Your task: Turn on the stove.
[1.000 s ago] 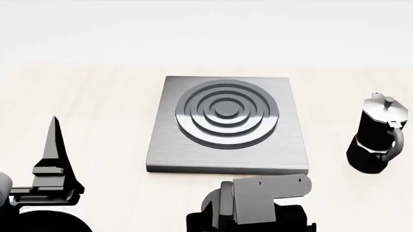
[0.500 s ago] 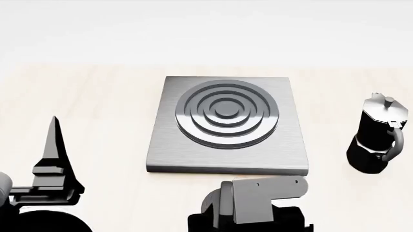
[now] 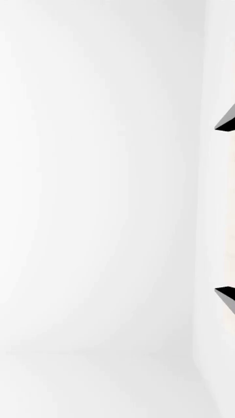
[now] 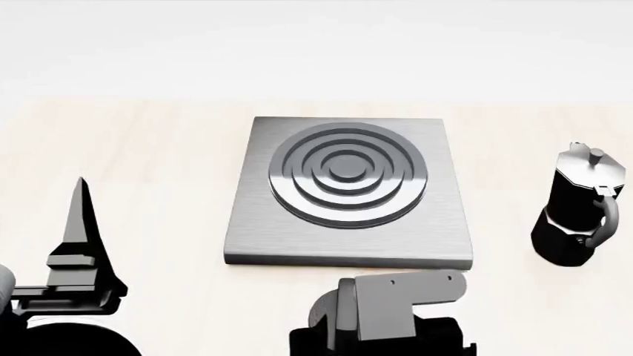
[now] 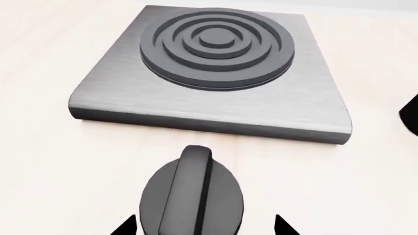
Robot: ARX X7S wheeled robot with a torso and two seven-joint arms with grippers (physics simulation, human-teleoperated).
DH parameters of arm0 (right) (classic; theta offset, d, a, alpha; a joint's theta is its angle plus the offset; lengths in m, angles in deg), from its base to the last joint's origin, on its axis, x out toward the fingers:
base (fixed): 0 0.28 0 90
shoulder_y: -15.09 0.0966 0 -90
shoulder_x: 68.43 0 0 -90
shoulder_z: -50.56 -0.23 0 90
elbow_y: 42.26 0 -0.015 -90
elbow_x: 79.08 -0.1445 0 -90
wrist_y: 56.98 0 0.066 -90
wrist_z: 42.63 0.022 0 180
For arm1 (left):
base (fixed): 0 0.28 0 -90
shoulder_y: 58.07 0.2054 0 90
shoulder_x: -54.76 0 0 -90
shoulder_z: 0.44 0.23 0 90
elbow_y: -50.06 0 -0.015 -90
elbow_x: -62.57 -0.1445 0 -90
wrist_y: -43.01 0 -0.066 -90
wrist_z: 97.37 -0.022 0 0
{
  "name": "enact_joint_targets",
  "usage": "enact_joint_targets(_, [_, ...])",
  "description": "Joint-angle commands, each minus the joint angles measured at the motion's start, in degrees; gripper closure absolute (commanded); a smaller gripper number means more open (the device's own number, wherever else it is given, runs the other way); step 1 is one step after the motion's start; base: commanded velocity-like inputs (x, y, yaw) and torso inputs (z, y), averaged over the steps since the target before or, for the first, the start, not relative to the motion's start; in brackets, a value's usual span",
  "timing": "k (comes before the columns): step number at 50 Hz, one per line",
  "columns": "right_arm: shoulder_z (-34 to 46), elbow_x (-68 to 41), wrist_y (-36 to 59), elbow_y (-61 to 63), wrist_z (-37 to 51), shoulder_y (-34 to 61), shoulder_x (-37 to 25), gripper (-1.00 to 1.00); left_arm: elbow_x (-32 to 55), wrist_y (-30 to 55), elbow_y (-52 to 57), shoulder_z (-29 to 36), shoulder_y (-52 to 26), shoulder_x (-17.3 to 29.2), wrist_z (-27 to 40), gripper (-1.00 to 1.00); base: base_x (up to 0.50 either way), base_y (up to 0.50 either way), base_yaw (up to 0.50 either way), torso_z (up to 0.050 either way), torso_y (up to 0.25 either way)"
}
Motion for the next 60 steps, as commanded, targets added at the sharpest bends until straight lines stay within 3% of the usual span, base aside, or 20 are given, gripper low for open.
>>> enact_joint_targets(1, [0.4, 0.4, -1.1, -2.5, -0.9, 0.4, 0.2, -1.0, 0.1, -0.2, -0.1, 0.1, 0.0, 0.2, 0.2, -1.0, 0.0, 0.0, 0.0, 0.0, 0.0])
enact_joint_targets(60, [2.9, 1.6, -6.0, -12.6, -5.6, 1.5, 1.2, -1.0, 0.7, -0.9, -0.5, 0.9, -0.2, 1.0, 1.2, -1.0, 0.0, 0.0, 0.0, 0.0, 0.0])
